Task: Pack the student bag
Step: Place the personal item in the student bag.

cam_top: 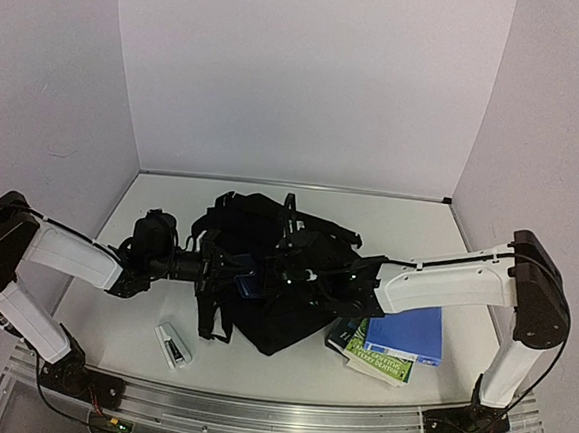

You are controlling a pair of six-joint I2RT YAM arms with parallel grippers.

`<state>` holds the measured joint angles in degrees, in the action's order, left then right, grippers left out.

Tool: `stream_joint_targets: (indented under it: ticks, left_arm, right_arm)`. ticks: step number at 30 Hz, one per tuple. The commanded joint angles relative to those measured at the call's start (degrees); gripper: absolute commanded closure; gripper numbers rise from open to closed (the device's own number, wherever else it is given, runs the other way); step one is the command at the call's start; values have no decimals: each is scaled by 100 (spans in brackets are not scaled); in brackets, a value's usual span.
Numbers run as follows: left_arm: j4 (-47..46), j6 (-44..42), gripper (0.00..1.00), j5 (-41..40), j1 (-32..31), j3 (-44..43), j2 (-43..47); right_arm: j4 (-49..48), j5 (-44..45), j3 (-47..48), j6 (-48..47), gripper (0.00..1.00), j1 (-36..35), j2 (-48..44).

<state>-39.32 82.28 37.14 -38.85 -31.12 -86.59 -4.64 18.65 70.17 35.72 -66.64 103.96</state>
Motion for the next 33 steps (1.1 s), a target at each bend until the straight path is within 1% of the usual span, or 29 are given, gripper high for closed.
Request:
stream_joint_targets:
  ticks: [1,4,13,19,22,26,28,30,33]
  left_arm:
    - [-896,-75,100,-574,53,14,77]
    - [-1075,-84,100,-908,53,104,101]
    - [-926,-388,100,-1157,-21,-112,-183]
    - [-320,-791,100,-1365,-167,-436,-254]
    - [-426,-772,100,-1398,-184,-480,-366]
    - [-218,-845,99,-1432,-224,-662,-526]
    - [-79,-934,94,-1403,-228,-728,-541]
    - [230,-1097,85,-1426,-228,-762,-404]
    - [1187,-1517,68,-1555,-228,-889,-26]
  right_arm:
    - [-746,-526,-54,24,100,-100,-397]
    - [-782,-610,-89,45,100,-129,-382]
    - [-1132,-618,-52,554,100,-182,-206]
    - [-1197,-585,148,759,100,-183,-60]
    - [-1196,-552,205,765,100,-185,-20]
    - [-1197,-427,170,820,100,-183,-26]
    - [-1197,-341,135,859,100,-183,-49]
    - [-1188,-252,111,880,100,-183,-78]
    - [-1112,-154,102,886,100,-183,-97]
